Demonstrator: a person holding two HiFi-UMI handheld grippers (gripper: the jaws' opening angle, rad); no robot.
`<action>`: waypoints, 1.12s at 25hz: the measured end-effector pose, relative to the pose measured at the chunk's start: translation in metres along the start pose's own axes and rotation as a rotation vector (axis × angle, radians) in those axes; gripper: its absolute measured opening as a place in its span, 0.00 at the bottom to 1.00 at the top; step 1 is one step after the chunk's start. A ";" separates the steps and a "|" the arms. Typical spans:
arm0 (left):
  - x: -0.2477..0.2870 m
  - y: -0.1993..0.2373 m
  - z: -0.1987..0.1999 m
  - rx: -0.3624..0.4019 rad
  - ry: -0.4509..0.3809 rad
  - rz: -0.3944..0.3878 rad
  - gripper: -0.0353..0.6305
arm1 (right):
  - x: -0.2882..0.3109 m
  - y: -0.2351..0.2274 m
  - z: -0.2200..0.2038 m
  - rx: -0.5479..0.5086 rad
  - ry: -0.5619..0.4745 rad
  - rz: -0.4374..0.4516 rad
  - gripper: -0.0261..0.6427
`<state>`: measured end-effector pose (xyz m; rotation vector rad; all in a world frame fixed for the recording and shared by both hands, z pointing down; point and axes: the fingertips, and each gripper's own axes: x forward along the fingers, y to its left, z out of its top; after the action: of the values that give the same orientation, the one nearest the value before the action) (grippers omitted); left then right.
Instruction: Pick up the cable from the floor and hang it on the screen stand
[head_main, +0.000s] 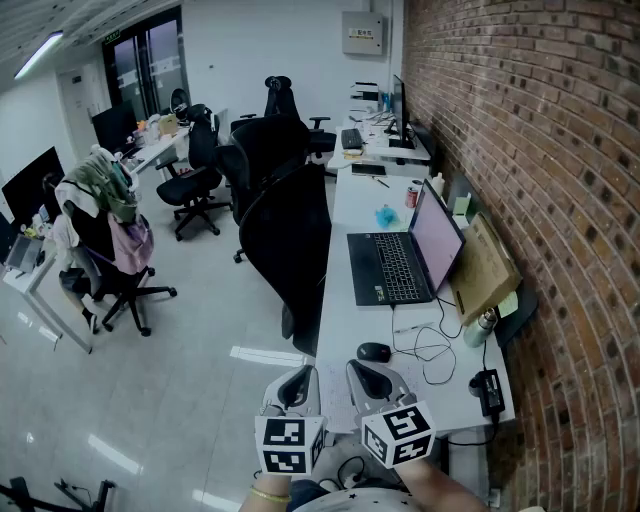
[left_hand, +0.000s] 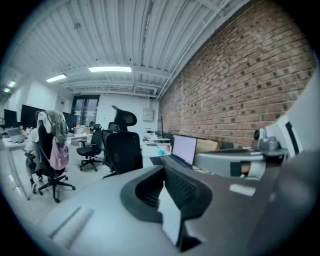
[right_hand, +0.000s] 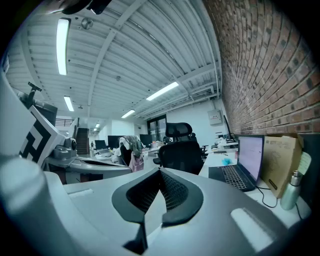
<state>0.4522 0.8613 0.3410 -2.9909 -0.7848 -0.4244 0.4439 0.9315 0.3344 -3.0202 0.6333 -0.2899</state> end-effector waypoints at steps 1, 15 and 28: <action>-0.006 0.009 -0.003 -0.007 -0.004 0.016 0.06 | 0.004 0.007 -0.001 -0.003 0.001 0.014 0.04; -0.183 0.202 -0.065 -0.192 -0.011 0.559 0.06 | 0.085 0.246 -0.028 -0.070 0.085 0.567 0.04; -0.421 0.391 -0.117 -0.302 -0.038 0.969 0.06 | 0.120 0.571 -0.044 -0.175 0.124 1.013 0.04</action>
<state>0.2593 0.3078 0.3612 -3.1535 0.8040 -0.4380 0.3183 0.3598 0.3534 -2.3829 2.1080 -0.3573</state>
